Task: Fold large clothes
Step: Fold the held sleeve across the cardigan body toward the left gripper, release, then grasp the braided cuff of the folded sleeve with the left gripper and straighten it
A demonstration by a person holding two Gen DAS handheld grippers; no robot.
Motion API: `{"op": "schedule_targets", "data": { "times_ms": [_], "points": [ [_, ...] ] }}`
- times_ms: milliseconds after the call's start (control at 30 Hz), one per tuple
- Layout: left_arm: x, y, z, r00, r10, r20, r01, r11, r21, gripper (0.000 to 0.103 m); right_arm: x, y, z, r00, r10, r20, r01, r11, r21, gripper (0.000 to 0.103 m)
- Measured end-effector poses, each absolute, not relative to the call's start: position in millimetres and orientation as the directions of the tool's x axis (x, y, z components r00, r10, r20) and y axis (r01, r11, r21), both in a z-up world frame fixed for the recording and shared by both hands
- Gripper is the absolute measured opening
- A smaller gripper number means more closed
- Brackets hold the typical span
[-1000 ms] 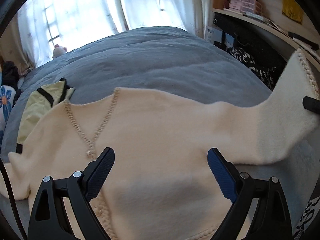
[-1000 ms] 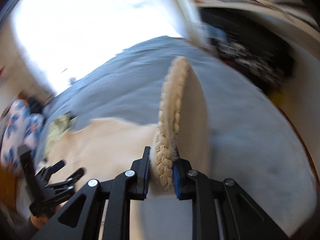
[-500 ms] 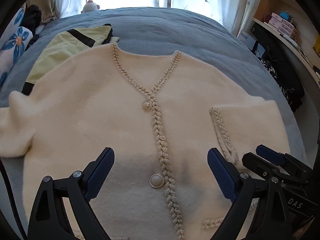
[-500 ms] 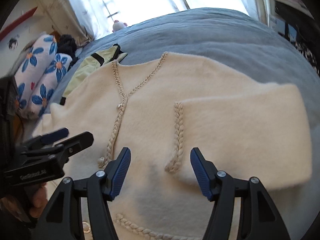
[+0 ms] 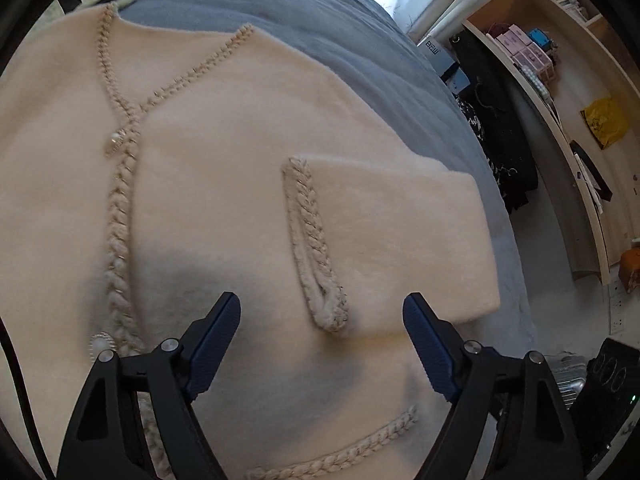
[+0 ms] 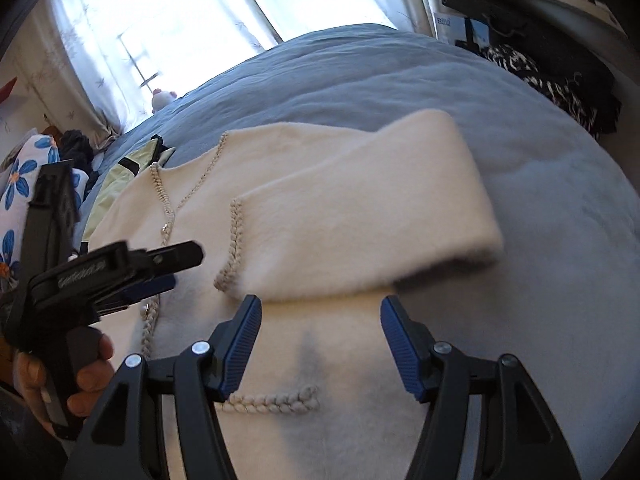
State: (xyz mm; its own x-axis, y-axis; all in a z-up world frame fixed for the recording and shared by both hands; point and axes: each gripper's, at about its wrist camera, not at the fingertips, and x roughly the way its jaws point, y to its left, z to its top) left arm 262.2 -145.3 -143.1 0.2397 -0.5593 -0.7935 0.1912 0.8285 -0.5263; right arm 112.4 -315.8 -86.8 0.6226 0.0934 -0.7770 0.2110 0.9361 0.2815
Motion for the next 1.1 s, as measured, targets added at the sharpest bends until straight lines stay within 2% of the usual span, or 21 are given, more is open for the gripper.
{"op": "schedule_targets", "data": {
  "times_ms": [67, 233, 300, 333, 367, 533, 700, 833, 967, 1100],
  "points": [
    [266, -155, -155, 0.198, -0.585, -0.786, 0.174, 0.810, -0.559, 0.066, 110, -316, -91, 0.623, 0.092, -0.776, 0.219, 0.933, 0.286, 0.062],
    [273, -175, -165, 0.189, -0.587, -0.787, 0.170, 0.809, -0.562, 0.064, 109, -316, -101, 0.613, 0.119, -0.781, 0.215, 0.926, 0.310, 0.062],
    [275, -183, -166, 0.185, -0.586, -0.789, 0.174, 0.809, -0.561, 0.045, 110, -315, -106, 0.603, 0.126, -0.788, 0.213, 0.926, 0.311, 0.062],
    [277, -187, -166, 0.180, -0.573, -0.799, 0.177, 0.818, -0.547, 0.025, 111, -315, -108, 0.599, 0.128, -0.791, 0.212, 0.927, 0.310, 0.062],
    [279, -191, -166, 0.172, -0.564, -0.807, 0.182, 0.824, -0.537, 0.014, 110, -314, -109, 0.596, 0.130, -0.792, 0.210, 0.927, 0.310, 0.062],
    [275, -204, -124, 0.310, -0.472, -0.825, 0.291, 0.873, -0.390, 0.013, 106, -312, -112, 0.587, 0.135, -0.799, 0.211, 0.926, 0.312, 0.062],
    [278, -180, -49, 0.497, -0.446, -0.744, 0.326, 0.891, -0.317, 0.013, 99, -315, -104, 0.604, 0.117, -0.789, 0.221, 0.926, 0.307, 0.062],
    [283, -128, -15, 0.589, -0.400, -0.702, 0.288, 0.916, -0.281, 0.013, 97, -315, -99, 0.611, 0.111, -0.784, 0.220, 0.927, 0.303, 0.062],
    [286, -66, -23, 0.642, -0.265, -0.719, 0.176, 0.964, -0.198, 0.013, 97, -309, -98, 0.607, 0.106, -0.788, 0.208, 0.935, 0.286, 0.062],
    [292, -6, -77, 0.554, -0.173, -0.814, 0.061, 0.984, -0.168, 0.016, 103, -300, -102, 0.592, 0.092, -0.800, 0.197, 0.947, 0.255, 0.062]
  ]
}}
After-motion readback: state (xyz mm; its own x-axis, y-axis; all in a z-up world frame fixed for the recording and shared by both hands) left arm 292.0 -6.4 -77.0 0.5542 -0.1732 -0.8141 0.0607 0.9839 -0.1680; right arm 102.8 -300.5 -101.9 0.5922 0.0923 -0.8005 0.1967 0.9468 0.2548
